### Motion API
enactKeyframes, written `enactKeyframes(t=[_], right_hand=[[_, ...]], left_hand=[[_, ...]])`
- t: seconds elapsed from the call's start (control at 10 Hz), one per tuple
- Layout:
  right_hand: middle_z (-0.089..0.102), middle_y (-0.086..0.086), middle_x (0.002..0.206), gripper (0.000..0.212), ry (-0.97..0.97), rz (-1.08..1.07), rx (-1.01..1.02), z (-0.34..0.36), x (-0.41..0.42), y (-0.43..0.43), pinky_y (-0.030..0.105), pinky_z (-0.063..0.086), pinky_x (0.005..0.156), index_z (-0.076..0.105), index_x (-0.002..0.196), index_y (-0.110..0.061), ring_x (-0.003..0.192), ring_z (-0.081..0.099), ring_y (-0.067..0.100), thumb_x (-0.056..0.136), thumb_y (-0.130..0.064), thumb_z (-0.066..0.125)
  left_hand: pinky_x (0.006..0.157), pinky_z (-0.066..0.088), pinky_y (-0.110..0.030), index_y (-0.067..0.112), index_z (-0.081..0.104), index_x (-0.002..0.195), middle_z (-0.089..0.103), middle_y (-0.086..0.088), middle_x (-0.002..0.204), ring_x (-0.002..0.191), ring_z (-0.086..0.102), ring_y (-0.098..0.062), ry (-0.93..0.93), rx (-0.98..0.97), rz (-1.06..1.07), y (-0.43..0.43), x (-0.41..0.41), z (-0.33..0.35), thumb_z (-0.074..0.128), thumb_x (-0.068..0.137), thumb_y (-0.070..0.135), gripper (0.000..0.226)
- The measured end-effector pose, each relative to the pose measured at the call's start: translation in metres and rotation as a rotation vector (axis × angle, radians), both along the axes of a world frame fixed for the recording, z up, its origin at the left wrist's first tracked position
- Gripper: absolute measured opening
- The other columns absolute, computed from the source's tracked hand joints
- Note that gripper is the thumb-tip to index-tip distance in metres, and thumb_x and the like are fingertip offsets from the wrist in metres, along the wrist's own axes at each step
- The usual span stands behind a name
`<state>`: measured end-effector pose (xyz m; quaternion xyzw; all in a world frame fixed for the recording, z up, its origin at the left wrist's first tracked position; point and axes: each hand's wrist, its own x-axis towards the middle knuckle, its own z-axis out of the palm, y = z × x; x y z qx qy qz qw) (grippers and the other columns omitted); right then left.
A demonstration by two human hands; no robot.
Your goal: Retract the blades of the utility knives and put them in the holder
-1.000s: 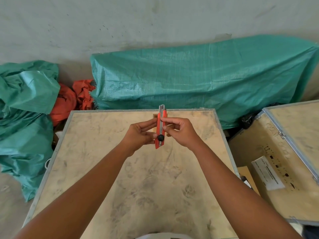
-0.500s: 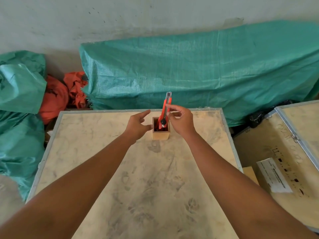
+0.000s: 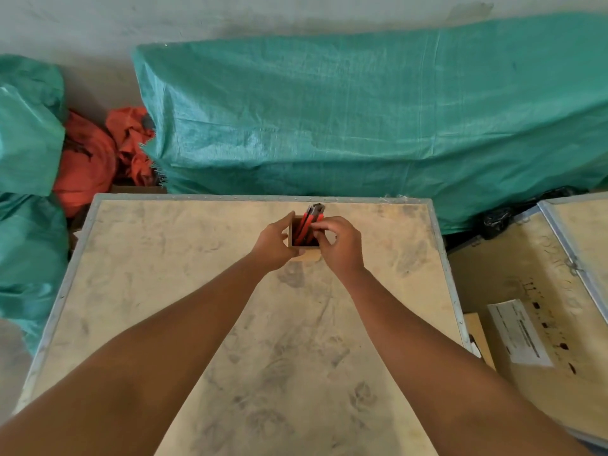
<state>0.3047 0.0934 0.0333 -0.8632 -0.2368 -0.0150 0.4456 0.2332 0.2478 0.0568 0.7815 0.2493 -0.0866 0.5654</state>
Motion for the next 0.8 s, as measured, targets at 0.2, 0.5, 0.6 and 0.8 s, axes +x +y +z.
enactKeyframes(t=[0.2,0.5,0.6,0.8], right_hand=[[0.076,0.003,0.110,0.034,0.074,-0.031,0.048,-0.003,-0.009,-0.007,0.019,0.055,0.079,0.078,0.110,-0.014,0.102,0.063,0.003,0.080,0.001,0.079],[0.075,0.008,0.117,0.040,0.146,-0.036,0.058,0.000,-0.011,-0.009,0.016,0.057,0.076,0.076,0.116,-0.011,0.108,0.068,0.015,0.078,0.000,0.081],[0.074,0.008,0.118,0.039,0.157,-0.054,0.100,0.008,-0.012,-0.011,0.027,0.062,0.077,0.076,0.115,-0.013,0.109,0.068,0.016,0.078,-0.002,0.083],[0.071,0.009,0.125,0.034,0.160,-0.087,0.193,0.036,-0.011,-0.023,0.009,0.055,0.075,0.077,0.112,-0.014,0.118,0.066,0.019,0.080,-0.007,0.084]], left_hand=[[0.113,0.041,-0.045,0.013,0.032,0.154,0.051,-0.006,0.149,0.137,0.049,-0.032,-0.012,-0.008,0.032,-0.003,0.000,-0.003,0.080,0.076,-0.004,0.093],[0.110,0.044,-0.049,0.014,0.031,0.155,0.048,-0.007,0.152,0.136,0.050,-0.035,-0.001,0.022,0.032,-0.006,-0.001,-0.001,0.082,0.076,0.000,0.095],[0.107,0.047,-0.046,0.016,0.032,0.154,0.044,-0.006,0.155,0.136,0.049,-0.035,-0.003,-0.003,0.060,-0.004,-0.004,0.007,0.082,0.075,0.000,0.095],[0.100,0.052,-0.044,0.021,0.045,0.148,0.046,-0.002,0.154,0.131,0.055,-0.032,-0.063,0.043,0.142,-0.006,-0.019,0.030,0.081,0.080,0.014,0.078]])
